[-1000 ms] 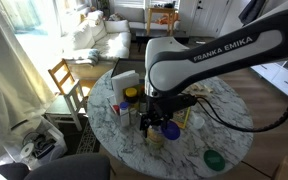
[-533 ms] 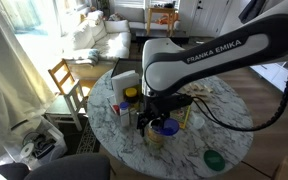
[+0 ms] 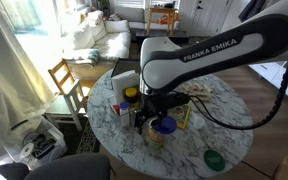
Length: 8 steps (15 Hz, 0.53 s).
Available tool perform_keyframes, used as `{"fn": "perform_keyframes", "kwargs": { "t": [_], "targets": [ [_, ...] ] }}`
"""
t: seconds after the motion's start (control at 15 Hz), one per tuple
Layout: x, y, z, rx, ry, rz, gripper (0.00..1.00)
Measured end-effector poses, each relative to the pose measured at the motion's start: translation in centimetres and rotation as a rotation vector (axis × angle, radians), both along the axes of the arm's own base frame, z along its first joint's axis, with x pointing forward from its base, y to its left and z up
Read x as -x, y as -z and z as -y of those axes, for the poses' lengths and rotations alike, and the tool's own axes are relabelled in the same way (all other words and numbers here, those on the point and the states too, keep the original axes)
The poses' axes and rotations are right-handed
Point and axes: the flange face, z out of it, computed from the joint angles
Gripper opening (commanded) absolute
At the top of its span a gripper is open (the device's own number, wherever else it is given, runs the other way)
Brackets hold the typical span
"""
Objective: Put the measuring cup on the table then unstack the yellow tins
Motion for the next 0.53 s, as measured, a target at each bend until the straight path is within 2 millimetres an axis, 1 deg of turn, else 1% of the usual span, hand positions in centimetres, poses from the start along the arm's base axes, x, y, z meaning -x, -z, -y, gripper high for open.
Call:
{"fn": "perform_keyframes", "kwargs": {
  "t": [0.53],
  "targets": [
    [0.24, 0.0, -0.8, -0.027, -0.001, -0.008, 1.0]
  ]
}}
